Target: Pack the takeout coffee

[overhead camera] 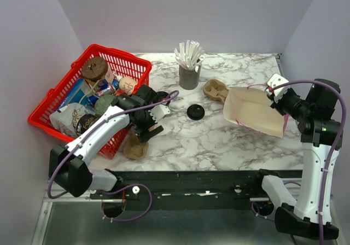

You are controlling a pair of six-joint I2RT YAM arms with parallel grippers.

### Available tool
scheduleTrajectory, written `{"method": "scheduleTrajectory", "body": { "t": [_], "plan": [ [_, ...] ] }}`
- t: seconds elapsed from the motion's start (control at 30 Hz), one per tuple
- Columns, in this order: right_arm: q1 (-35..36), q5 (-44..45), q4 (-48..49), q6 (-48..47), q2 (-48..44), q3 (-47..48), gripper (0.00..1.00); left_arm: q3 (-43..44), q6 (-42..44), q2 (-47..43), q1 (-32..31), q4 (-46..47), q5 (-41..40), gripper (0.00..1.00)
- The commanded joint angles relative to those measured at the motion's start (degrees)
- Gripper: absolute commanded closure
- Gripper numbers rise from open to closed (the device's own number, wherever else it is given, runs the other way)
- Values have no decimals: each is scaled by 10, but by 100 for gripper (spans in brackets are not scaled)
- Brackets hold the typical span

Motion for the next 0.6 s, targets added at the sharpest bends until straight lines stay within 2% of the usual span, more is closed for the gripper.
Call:
{"method": "scheduleTrajectory", "body": {
  "t": [0.0, 0.07, 0.27, 0.43, 0.57],
  "plan": [
    [4, -22, 20, 61, -4, 11, 99, 8, -91, 37, 15, -20, -48, 8],
    [5, -21, 22, 71, -6, 8, 99, 2, -133, 45, 16, -12, -48, 10],
    [5, -18, 31, 94, -15, -1, 99, -11, -179, 58, 35, 35, -96, 17],
    [5, -16, 28, 102, -17, 0, 99, -1, -183, 86, 46, 43, -79, 21],
    [5, -11, 27, 103, -18, 2, 99, 30, -151, 117, 75, 25, -111, 21]
  ]
}}
